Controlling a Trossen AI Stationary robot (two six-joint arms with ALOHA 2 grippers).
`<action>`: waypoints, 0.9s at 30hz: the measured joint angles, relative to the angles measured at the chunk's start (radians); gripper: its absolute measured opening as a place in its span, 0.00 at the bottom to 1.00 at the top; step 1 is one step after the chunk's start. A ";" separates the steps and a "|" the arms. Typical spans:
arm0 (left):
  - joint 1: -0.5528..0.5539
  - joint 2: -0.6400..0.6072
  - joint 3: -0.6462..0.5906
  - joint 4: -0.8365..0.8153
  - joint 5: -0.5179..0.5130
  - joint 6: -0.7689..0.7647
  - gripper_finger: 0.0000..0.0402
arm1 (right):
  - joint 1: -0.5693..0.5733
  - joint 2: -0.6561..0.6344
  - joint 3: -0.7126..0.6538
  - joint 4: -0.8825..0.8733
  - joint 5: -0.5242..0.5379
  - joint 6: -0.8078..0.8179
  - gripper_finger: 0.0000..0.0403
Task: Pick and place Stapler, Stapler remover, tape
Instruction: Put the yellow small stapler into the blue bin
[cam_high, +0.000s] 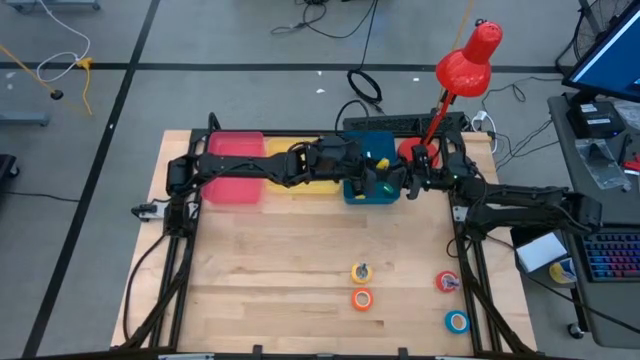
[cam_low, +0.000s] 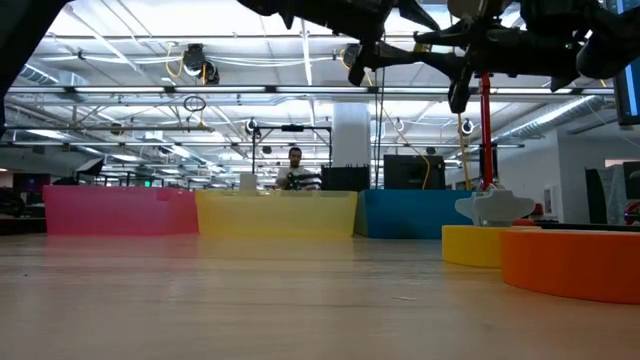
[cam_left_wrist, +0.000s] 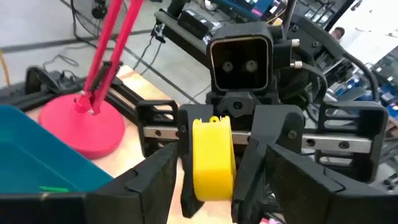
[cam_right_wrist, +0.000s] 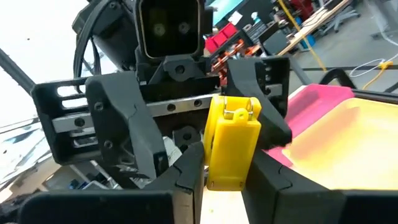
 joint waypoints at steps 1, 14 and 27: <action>0.010 0.000 0.000 0.001 0.001 0.010 0.61 | -0.005 0.000 0.000 -0.002 0.002 0.000 0.17; 0.169 0.000 0.000 0.046 -0.039 0.040 0.62 | -0.089 0.000 0.000 -0.184 0.016 -0.046 0.18; 0.190 0.000 0.000 0.014 -0.032 -0.014 0.62 | -0.196 0.058 0.000 -0.411 0.249 -0.210 0.17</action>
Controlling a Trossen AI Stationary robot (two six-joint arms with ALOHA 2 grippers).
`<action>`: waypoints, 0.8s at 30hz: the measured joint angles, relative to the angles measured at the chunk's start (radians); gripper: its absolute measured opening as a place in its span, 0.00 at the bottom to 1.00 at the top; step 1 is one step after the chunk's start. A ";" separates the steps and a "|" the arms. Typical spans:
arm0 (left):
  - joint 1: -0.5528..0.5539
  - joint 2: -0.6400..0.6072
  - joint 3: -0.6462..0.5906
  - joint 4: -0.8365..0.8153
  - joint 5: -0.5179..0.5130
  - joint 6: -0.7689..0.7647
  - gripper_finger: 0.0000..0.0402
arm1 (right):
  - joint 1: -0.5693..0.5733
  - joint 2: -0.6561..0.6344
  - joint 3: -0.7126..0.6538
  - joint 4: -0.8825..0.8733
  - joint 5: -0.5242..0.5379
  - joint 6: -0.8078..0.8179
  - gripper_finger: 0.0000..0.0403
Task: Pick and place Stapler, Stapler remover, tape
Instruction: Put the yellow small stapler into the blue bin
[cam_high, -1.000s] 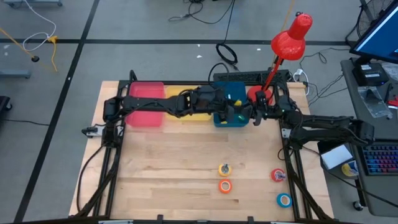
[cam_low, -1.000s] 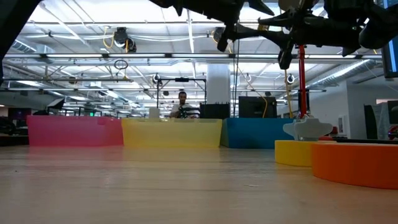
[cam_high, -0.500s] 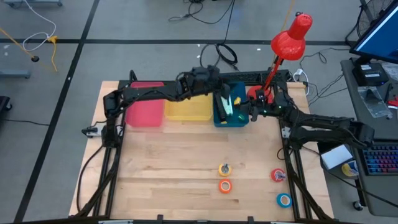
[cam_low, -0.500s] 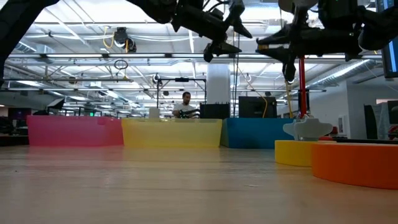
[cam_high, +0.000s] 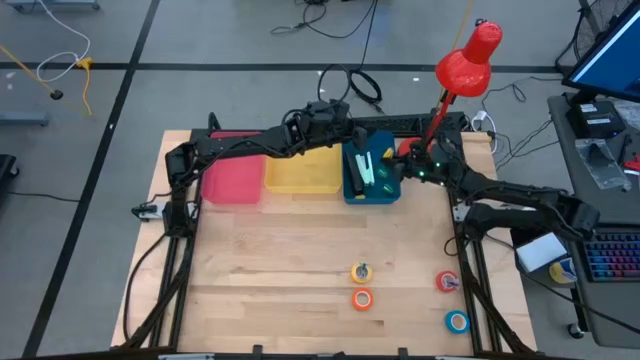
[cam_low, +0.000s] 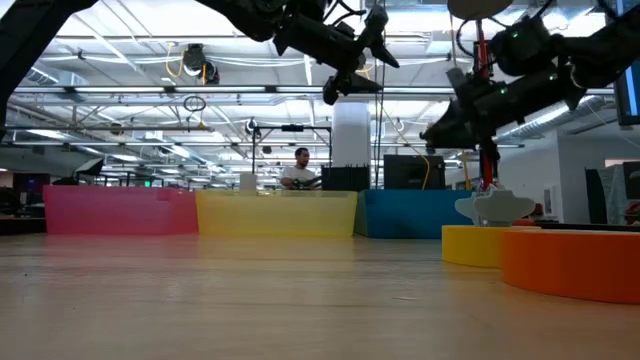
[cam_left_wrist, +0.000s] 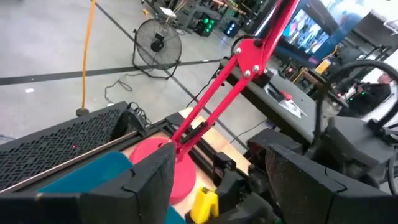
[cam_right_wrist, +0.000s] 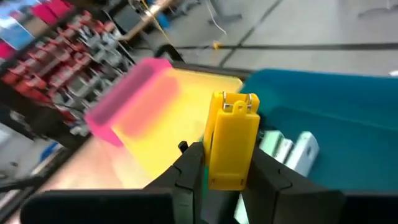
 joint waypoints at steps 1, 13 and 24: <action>0.000 0.000 0.000 -0.007 0.000 0.002 0.62 | -0.004 0.019 0.001 0.000 0.001 -0.004 0.17; -0.006 -0.001 0.000 -0.063 0.000 0.007 0.62 | -0.005 0.296 0.329 -0.449 0.127 -0.334 0.17; -0.009 -0.002 0.001 -0.081 0.001 0.007 0.62 | -0.003 0.553 0.588 -0.792 0.280 -0.539 0.18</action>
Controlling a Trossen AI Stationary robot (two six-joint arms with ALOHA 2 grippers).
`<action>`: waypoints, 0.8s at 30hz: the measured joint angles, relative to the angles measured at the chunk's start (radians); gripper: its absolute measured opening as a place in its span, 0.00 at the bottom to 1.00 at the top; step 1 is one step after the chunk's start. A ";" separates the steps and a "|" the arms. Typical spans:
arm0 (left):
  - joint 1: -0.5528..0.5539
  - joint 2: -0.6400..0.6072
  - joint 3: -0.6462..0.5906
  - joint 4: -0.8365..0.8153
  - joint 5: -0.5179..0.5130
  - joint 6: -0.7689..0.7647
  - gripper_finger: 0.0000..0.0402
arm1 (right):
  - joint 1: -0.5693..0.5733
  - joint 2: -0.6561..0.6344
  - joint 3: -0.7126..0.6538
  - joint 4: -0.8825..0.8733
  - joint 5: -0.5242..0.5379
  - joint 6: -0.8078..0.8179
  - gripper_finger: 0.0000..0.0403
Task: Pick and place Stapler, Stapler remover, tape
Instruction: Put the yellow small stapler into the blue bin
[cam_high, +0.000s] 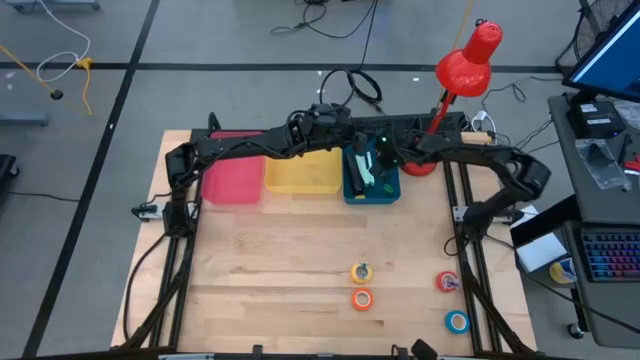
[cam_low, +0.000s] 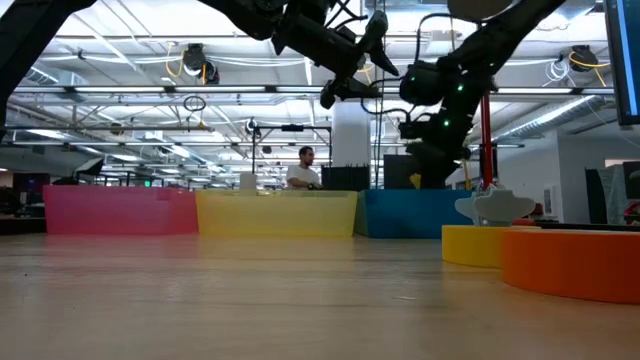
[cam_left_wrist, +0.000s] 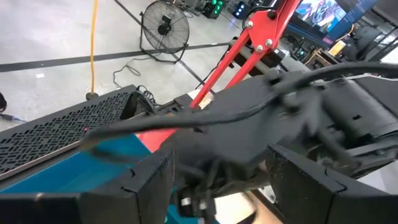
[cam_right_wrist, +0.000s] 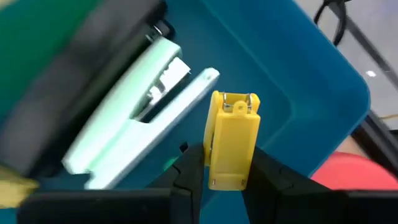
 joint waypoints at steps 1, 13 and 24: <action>0.000 0.000 0.000 0.000 0.000 -0.001 0.62 | 0.000 0.013 0.007 -0.005 0.014 -0.018 0.18; 0.000 0.000 0.000 -0.012 -0.003 -0.005 0.62 | 0.000 0.108 0.024 -0.010 0.036 -0.149 0.19; 0.000 0.000 0.000 -0.033 0.024 0.038 0.62 | 0.000 0.112 0.022 -0.005 0.036 -0.197 0.24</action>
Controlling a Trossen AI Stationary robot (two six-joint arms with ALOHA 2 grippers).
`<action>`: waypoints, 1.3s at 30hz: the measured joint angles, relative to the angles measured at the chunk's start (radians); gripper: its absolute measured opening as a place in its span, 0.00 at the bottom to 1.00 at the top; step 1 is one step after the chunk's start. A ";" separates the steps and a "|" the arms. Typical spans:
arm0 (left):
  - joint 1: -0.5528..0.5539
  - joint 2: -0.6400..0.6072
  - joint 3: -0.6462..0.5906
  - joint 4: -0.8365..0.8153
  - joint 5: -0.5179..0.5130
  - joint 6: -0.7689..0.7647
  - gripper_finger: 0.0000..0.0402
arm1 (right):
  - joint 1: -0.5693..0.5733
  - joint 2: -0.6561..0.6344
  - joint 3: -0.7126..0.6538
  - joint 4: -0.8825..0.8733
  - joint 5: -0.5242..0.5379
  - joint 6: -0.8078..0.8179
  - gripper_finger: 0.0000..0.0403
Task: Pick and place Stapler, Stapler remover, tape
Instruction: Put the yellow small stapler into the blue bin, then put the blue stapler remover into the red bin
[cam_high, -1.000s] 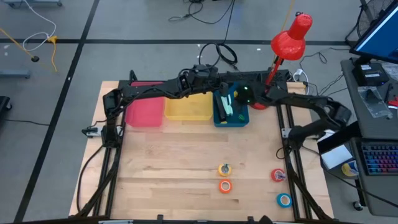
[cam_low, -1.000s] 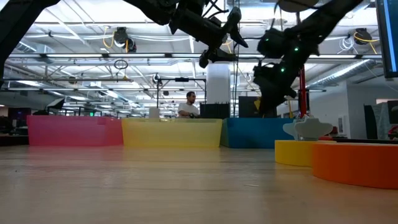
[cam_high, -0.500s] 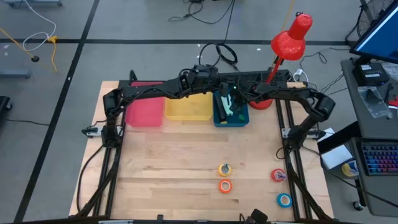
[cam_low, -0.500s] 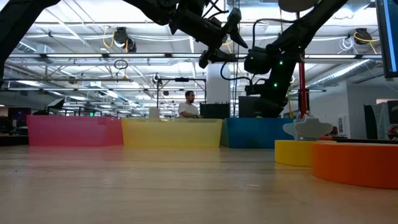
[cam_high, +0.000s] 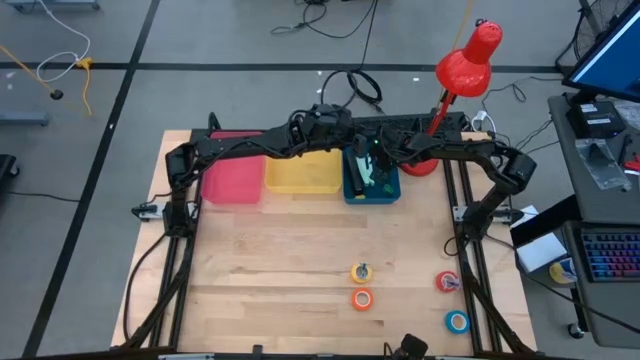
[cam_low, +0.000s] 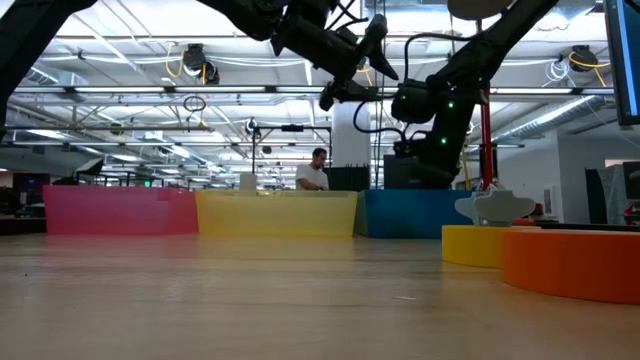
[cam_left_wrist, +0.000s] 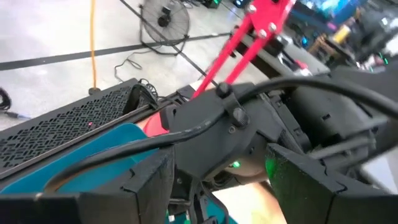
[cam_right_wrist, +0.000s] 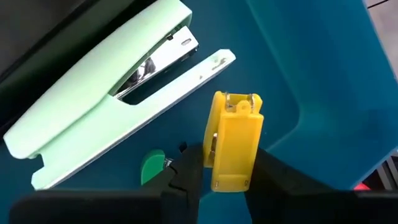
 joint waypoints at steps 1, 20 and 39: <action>0.000 0.000 0.000 -0.004 0.017 0.019 0.62 | 0.000 0.000 -0.001 -0.001 0.000 0.000 0.26; -0.200 -0.142 0.000 -0.543 0.081 0.205 0.62 | 0.009 -0.059 -0.002 -0.007 0.074 0.016 0.42; -0.416 -0.178 -0.089 -0.451 -0.010 0.128 0.62 | 0.150 -0.389 -0.036 -0.064 0.072 0.179 0.42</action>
